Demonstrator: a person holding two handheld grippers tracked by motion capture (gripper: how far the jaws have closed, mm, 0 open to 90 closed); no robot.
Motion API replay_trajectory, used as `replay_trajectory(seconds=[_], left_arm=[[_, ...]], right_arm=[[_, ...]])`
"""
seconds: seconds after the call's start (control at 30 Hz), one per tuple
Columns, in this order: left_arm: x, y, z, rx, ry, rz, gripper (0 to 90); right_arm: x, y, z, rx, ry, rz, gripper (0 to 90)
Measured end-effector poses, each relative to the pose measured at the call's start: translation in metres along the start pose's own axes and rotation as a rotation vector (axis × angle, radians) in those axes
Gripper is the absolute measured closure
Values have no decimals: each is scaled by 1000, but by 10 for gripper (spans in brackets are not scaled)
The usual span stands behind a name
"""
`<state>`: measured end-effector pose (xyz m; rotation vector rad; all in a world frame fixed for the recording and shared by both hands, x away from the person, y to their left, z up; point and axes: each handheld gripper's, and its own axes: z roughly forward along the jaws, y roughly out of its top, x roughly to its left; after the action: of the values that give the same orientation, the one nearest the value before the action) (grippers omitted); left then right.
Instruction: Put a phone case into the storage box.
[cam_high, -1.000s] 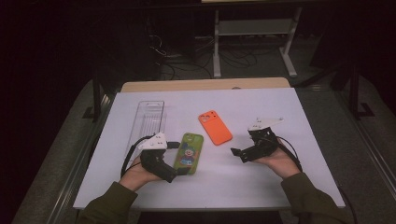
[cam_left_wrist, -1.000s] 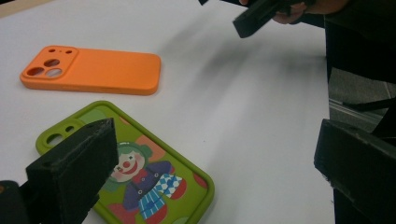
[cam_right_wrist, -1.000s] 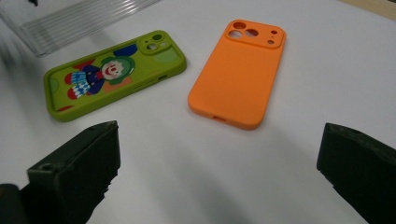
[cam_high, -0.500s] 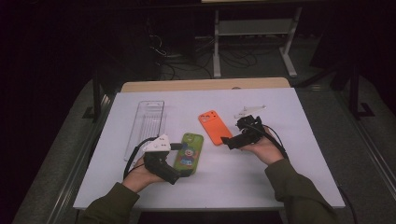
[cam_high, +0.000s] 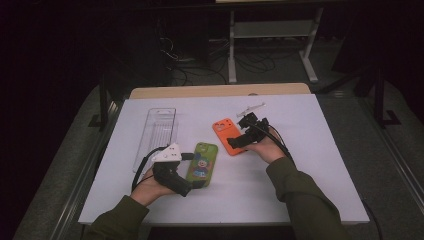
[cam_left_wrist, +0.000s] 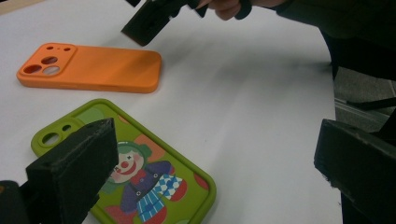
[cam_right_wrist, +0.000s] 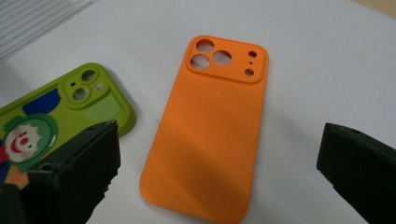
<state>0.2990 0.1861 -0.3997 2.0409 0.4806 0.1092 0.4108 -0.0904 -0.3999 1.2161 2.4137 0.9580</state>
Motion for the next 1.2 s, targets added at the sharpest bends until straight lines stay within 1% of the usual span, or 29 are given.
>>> replay_trajectory(seconds=[0.17, 0.33, 0.37, 0.43, 0.47, 0.53, 0.67, 0.73, 0.93, 1.03, 1.07, 1.2], left_arm=[[0, 0, 0, 1, 2, 1, 0], [0, 0, -1, -4, 6, -11, 0], [1, 0, -1, -5, 5, -12, 0], [1, 0, -1, 0, 6, -8, 0], [1, -1, -1, -2, 6, -15, 0], [1, 0, -1, -1, 5, -6, 0], [1, -1, 0, -3, 5, -8, 0], [1, -1, 0, -3, 4, -10, 0], [1, -1, -1, -4, 3, -9, 0], [2, 0, -1, -4, 3, -12, 0], [1, -1, -1, -5, 3, -14, 0], [1, -1, -1, -8, 5, -17, 0]], right_arm=[[0, 5, 15, 28, -13, 10, 0], [3, 8, 29, 51, -20, 24, 0], [3, 8, 34, 63, -25, 24, 14], [4, 7, 36, 65, -22, 33, 23], [4, 7, 40, 66, -28, 33, 30], [5, 7, 42, 72, -27, 38, 31], [6, 7, 49, 91, -35, 41, 34], [7, 7, 53, 97, -34, 51, 39], [9, 6, 62, 132, -47, 49, 57], [9, 5, 63, 140, -56, 41, 71], [10, 4, 64, 150, -53, 45, 73], [9, 4, 63, 151, -47, 54, 94]])
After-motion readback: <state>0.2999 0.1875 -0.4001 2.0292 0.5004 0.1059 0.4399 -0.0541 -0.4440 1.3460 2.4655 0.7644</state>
